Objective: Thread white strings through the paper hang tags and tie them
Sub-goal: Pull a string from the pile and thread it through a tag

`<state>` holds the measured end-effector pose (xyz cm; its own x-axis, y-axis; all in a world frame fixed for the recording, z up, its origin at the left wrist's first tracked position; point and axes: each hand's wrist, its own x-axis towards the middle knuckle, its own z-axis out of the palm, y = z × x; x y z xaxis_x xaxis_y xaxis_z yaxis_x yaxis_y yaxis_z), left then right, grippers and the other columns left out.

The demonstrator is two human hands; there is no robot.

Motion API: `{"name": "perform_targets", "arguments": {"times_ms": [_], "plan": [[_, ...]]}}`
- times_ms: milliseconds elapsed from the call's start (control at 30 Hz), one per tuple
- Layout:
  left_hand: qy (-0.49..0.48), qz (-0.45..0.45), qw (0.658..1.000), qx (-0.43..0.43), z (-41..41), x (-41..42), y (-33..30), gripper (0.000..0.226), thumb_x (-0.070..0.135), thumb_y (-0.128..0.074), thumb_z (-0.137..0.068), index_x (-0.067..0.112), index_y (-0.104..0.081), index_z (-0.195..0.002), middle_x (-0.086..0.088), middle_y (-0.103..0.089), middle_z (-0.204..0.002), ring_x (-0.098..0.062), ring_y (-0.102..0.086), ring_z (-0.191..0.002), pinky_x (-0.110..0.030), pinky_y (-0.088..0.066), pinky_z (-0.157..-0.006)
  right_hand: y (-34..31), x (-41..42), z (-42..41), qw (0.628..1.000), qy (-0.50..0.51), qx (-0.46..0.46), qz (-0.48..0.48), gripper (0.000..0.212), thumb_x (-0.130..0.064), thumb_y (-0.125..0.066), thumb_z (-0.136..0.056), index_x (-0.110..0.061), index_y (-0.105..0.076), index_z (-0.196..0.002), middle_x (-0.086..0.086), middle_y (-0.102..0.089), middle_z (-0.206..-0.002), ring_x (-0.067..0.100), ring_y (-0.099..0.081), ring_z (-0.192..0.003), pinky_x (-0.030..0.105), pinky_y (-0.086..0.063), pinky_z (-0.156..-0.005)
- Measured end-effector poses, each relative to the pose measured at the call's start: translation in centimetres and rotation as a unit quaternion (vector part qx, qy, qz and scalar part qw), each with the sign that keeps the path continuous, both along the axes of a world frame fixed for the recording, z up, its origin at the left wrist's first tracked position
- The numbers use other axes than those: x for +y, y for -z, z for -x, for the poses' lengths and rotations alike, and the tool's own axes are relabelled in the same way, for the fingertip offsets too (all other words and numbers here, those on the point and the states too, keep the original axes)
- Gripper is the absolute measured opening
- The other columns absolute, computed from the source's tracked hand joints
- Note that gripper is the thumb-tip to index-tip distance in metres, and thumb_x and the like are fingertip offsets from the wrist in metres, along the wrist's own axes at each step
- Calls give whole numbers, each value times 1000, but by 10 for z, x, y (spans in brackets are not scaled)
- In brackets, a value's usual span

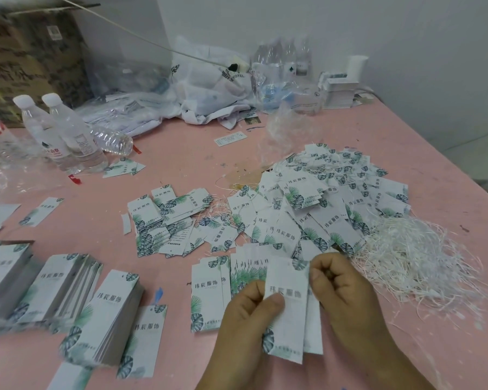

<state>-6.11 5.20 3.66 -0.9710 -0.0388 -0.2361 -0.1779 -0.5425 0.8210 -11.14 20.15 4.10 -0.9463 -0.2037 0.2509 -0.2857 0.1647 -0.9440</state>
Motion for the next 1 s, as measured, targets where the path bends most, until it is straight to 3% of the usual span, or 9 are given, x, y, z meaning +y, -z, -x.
{"name": "perform_targets", "arguments": {"times_ms": [133, 233, 333, 500, 600, 667, 867, 1000], "plan": [[-42, 66, 997, 4, 2, 0, 1, 32, 16, -76, -65, -3, -59, -85, -27, -71, -78, -26, -66, -59, -29, -53, -52, 1, -8, -5, 998, -41, -39, 13, 11, -30, -55, -93, -34, -65, -93, -7, -72, -83, 7, -66, -72, 16, -50, -62], [-98, 102, 990, 17, 2, -1, 3, 21, 12, -69, -70, 1, -59, -84, -27, -69, -76, -30, -63, -63, -34, -51, -55, 0, -4, 0, 999, 45, -19, 11, 9, -32, -59, -94, -29, -63, -87, -11, -59, -65, 2, -49, -55, 14, -42, -51], [-127, 155, 978, 54, -3, 3, 5, 9, 11, -66, -72, 13, -63, -81, -10, -73, -77, -22, -64, -64, -29, -53, -53, 1, -2, -2, 996, 89, 8, 0, 14, -41, -61, -89, -28, -63, -86, -9, -56, -63, 0, -44, -53, 16, -40, -48], [-117, 253, 955, 96, -7, 7, 5, 26, 15, -62, -79, 38, -68, -90, 0, -75, -90, -12, -69, -74, -24, -56, -63, 7, -15, -11, 996, 84, -7, -29, 14, -46, -60, -83, -34, -64, -90, -8, -61, -63, 3, -48, -52, 26, -43, -46], [-109, 288, 945, 107, -9, 9, 5, 32, 17, -62, -80, 43, -68, -97, 6, -74, -91, -12, -69, -77, -23, -56, -67, 6, -14, -9, 994, 95, 5, -51, 3, -36, -65, -89, -37, -63, -91, -7, -66, -74, 6, -58, -60, 31, -52, -54], [-101, 292, 945, 108, -10, 10, 4, 34, 17, -62, -80, 45, -69, -99, 6, -74, -91, -12, -69, -78, -23, -56, -69, 5, -13, -9, 993, 104, 12, -63, 10, -27, -67, -89, -36, -63, -91, -7, -67, -77, 9, -61, -63, 35, -53, -59], [-89, 299, 943, 120, -13, 13, 0, 36, 15, -61, -81, 43, -70, -101, 6, -73, -91, -12, -68, -74, -20, -55, -65, 3, -15, -10, 987, 112, 41, -109, 7, -36, -64, -84, -33, -61, -89, -6, -61, -70, 8, -54, -56, 25, -46, -53], [-88, 287, 947, 110, -12, 9, -1, 33, 16, -63, -79, 42, -71, -97, 3, -74, -86, -11, -67, -71, -22, -54, -63, -3, -11, -4, 996, 45, -73, 33, 17, -15, -74, -84, -29, -66, -88, 7, -61, -70, 9, -56, -60, 19, -49, -57]]}}
